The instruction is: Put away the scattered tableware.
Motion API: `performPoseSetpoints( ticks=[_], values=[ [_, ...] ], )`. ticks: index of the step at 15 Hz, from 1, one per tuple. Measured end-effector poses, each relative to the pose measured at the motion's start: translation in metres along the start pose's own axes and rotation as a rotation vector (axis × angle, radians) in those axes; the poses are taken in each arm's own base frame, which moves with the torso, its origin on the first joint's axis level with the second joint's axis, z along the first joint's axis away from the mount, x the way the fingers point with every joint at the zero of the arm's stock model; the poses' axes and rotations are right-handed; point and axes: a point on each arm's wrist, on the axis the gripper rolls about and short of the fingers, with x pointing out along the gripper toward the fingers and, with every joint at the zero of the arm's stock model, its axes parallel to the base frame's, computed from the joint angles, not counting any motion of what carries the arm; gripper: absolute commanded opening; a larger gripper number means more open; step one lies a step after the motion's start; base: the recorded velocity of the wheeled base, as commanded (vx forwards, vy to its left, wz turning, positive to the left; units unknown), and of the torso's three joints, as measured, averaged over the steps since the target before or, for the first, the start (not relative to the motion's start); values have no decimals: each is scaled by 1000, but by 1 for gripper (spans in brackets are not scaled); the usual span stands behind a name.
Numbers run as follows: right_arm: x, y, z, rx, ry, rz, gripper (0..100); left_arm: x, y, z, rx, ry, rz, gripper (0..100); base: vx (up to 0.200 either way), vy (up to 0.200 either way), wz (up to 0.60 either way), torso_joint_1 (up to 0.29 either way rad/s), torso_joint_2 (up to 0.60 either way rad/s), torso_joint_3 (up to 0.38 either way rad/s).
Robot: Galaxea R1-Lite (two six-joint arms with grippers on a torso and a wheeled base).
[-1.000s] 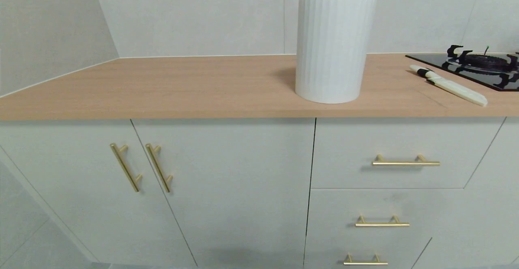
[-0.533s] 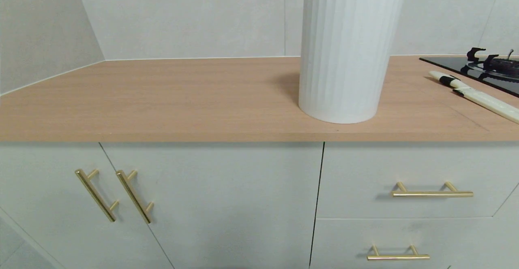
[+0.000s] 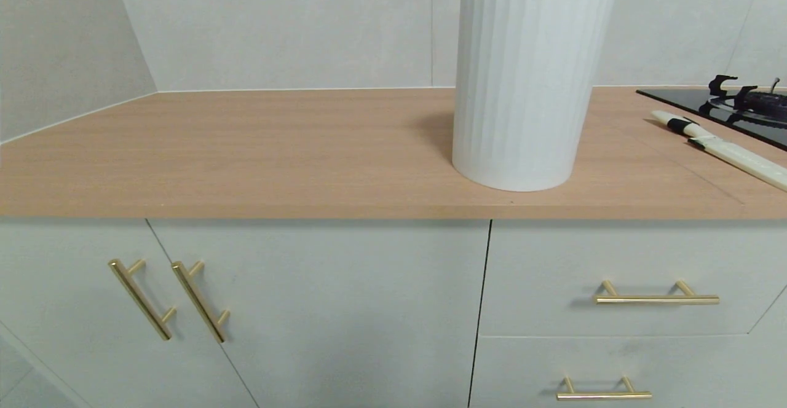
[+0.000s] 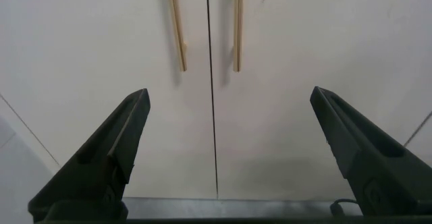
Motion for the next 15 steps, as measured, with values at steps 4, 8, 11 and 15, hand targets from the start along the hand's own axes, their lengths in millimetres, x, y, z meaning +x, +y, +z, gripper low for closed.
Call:
performPoseSetpoints(
  ticks=[4, 8, 11, 15],
  values=[
    [0, 0, 0, 2, 0, -1, 100, 0, 0, 0, -1, 0, 0, 100, 0, -150, 0, 1, 2, 2],
    [0, 0, 0, 2, 0, -2, 100, 0, 0, 0, -1, 1, 0, 100, 0, 0, 0, 0, 0, 0],
    [0, 0, 0, 3, 0, -1, 100, 0, 0, 0, -1, 0, 1, 100, 0, 0, 0, 0, 0, 0],
    [0, 0, 0, 2, 0, -2, 100, 0, 0, 0, -1, 0, 1, 100, 0, 0, 0, 0, 0, 0]
  ],
)
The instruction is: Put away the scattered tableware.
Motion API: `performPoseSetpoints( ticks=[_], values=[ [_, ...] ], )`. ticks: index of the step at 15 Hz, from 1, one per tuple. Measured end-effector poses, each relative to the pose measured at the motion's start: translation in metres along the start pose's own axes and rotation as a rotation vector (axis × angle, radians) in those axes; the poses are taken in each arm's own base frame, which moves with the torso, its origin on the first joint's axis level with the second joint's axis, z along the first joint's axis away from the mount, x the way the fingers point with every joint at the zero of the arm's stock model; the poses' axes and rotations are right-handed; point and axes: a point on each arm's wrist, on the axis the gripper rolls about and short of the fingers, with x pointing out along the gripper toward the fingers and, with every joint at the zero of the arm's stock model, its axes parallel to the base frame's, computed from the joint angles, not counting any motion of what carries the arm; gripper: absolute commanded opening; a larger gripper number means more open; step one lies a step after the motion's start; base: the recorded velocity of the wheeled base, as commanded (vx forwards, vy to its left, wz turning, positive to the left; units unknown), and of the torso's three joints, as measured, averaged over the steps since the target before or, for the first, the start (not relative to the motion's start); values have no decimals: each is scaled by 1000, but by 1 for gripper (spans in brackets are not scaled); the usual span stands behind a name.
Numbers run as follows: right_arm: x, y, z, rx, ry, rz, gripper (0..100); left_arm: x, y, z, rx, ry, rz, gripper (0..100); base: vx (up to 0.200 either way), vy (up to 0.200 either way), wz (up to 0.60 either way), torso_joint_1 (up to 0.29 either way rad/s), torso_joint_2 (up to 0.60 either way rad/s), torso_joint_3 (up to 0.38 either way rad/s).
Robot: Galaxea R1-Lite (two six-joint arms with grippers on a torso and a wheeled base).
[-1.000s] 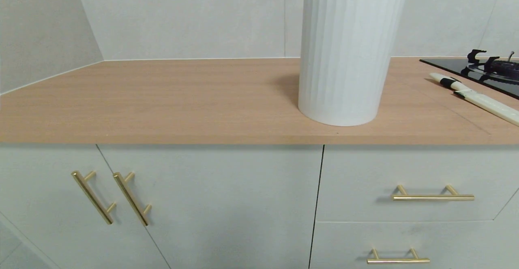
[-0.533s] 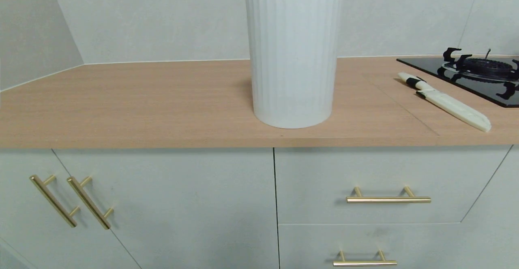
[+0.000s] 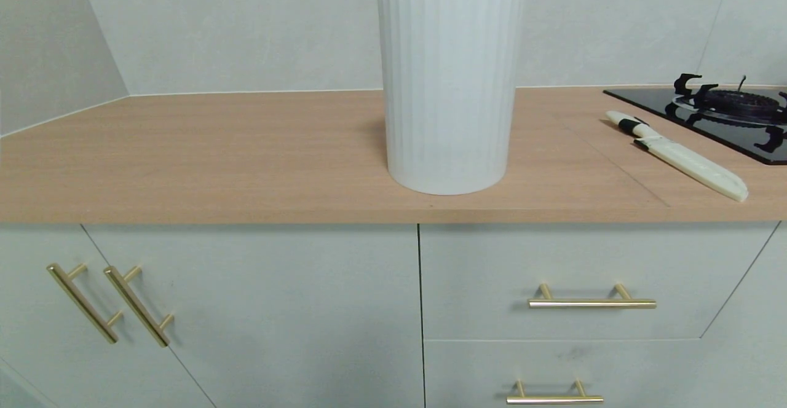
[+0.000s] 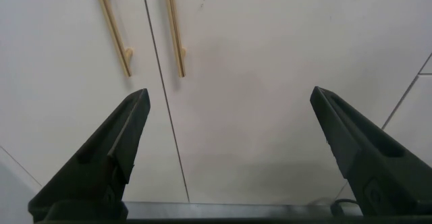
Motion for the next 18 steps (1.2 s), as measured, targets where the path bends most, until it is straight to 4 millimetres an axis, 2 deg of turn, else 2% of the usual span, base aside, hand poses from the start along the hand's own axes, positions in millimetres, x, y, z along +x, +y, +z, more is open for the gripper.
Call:
performPoseSetpoints(
  ticks=[6, 9, 18],
  values=[
    [0, 0, 0, 0, 0, 0, 100, 0, 0, 0, -1, 0, 0, 100, 0, 0, 0, 4, -21, -12],
    [0, 0, 0, 0, 0, 0, 100, 0, 0, 0, -1, -3, 0, 100, 0, 0, 0, 56, -242, -245],
    [0, 0, 0, 1, 0, 0, 100, 0, 0, 0, -1, 0, 0, 100, 0, 0, 0, 177, -488, -290]
  ],
)
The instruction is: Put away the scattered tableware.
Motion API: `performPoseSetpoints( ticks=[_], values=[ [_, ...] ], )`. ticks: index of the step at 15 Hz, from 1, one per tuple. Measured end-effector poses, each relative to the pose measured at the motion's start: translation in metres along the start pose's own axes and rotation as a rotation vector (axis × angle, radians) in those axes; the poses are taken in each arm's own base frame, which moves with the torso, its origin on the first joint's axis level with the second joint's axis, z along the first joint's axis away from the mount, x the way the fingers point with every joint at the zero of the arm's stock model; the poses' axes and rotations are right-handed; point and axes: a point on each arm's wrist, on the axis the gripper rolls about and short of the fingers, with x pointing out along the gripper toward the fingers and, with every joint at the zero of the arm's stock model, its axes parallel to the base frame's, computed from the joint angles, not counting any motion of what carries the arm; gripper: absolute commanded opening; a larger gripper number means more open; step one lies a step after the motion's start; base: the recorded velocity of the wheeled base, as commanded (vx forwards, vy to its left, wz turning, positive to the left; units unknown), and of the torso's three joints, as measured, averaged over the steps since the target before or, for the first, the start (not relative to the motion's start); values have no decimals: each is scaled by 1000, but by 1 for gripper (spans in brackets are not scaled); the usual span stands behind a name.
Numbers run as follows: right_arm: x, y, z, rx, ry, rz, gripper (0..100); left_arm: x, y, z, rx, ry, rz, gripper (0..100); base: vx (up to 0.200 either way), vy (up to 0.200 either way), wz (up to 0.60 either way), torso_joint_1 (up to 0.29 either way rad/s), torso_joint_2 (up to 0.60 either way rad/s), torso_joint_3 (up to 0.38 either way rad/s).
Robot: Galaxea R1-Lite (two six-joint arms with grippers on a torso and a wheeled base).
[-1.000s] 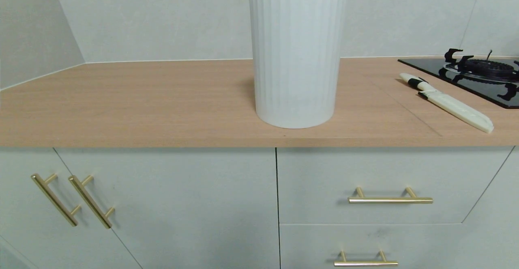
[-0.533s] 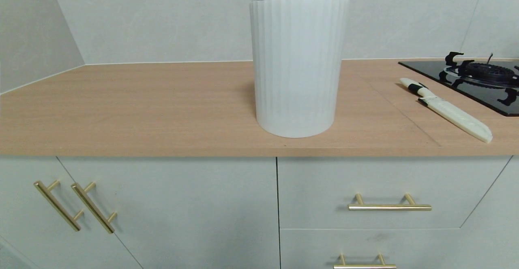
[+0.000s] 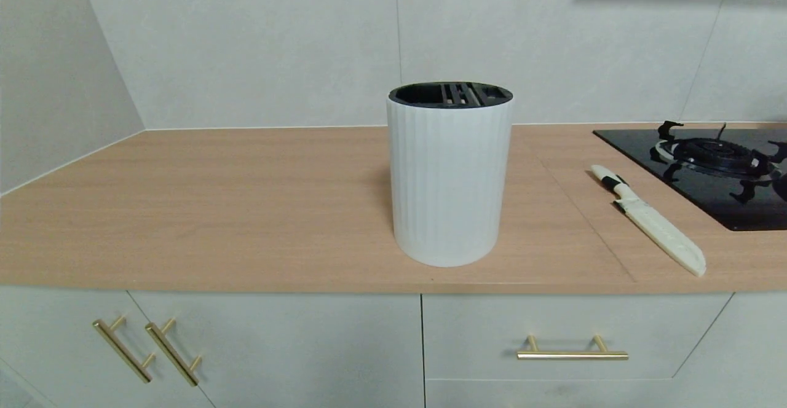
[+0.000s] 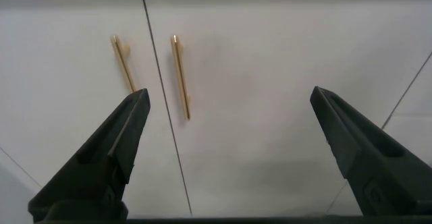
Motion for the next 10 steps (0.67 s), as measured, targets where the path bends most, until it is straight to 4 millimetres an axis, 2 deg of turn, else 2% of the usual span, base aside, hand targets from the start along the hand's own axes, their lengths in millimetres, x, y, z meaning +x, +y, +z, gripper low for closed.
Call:
performPoseSetpoints(
  ticks=[10],
  values=[
    [0, 0, 0, 1, 0, -1, 100, 0, 0, 0, 0, 0, 0, 100, 0, 0, 0, 213, -494, -281]
  ],
)
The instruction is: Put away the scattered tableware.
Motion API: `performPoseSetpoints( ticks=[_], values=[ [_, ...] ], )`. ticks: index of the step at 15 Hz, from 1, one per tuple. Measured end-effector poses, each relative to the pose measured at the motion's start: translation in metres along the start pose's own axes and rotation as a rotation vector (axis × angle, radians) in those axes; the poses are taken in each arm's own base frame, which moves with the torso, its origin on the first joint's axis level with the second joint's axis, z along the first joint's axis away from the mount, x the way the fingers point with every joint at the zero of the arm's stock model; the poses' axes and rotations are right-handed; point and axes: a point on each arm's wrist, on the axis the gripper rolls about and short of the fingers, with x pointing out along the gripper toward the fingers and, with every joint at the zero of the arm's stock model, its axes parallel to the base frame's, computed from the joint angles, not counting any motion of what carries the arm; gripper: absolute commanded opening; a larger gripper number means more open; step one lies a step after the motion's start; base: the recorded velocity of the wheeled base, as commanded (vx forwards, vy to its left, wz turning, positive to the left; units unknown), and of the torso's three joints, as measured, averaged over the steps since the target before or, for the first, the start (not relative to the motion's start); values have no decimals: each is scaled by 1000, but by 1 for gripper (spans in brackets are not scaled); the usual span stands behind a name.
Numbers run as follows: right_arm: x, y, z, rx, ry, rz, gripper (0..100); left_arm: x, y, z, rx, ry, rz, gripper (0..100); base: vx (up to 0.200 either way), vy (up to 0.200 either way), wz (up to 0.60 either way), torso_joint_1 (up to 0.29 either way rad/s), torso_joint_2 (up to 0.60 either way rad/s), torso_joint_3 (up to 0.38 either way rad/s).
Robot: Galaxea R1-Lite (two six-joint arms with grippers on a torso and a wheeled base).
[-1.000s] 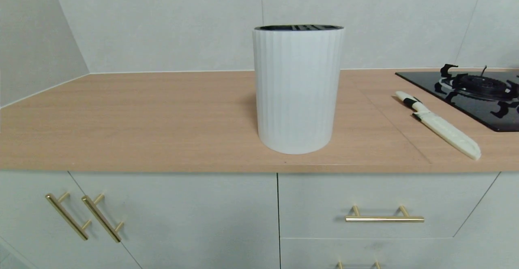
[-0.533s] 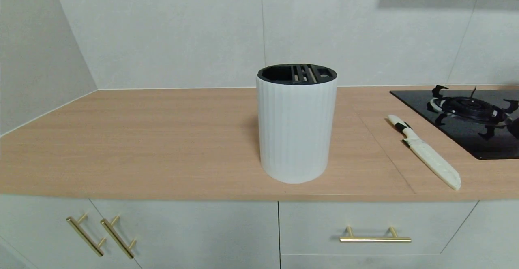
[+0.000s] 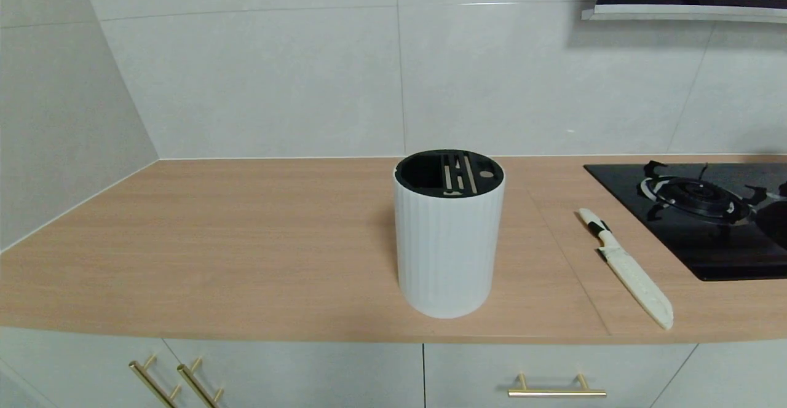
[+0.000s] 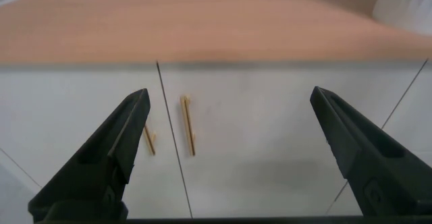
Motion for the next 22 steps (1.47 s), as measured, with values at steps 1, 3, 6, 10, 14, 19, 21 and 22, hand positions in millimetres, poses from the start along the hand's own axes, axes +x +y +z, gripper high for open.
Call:
performPoseSetpoints(
  ticks=[1, 3, 6, 10, 14, 19, 21, 22],
  values=[
    [0, 0, 0, 0, 0, 0, 100, 0, 0, 0, 0, 0, 0, 100, 0, 0, 0, 242, -530, -290],
    [0, 0, 0, 0, 0, 0, 100, 0, 0, 0, 0, 0, 0, 100, 0, 0, 0, 246, -537, -293],
    [0, 0, 0, 0, 0, 0, 100, 0, 0, 0, 0, 0, 0, 100, 0, 0, 0, 261, -548, -299],
    [0, 0, 0, 0, 0, 0, 100, 0, 0, 0, 0, 0, 0, 100, 0, 0, 0, 273, -585, -311],
    [0, 0, 0, 0, 0, 0, 100, 0, 0, 0, 1, 0, 0, 100, 0, 0, 0, 235, -498, -259],
    [0, 0, 0, 0, 0, 0, 100, 0, 0, 0, 1, -1, 0, 100, 0, 0, 0, 153, -313, -165],
    [0, 0, 0, 0, 0, 0, 100, 0, 0, 0, 2, -1, 0, 100, 0, 0, 0, 0, 0, 0],
    [0, 0, 0, 0, 0, 0, 100, 0, 0, 0, 1, -1, 0, 100, 0, 0, 0, 0, 0, 0]
  ],
)
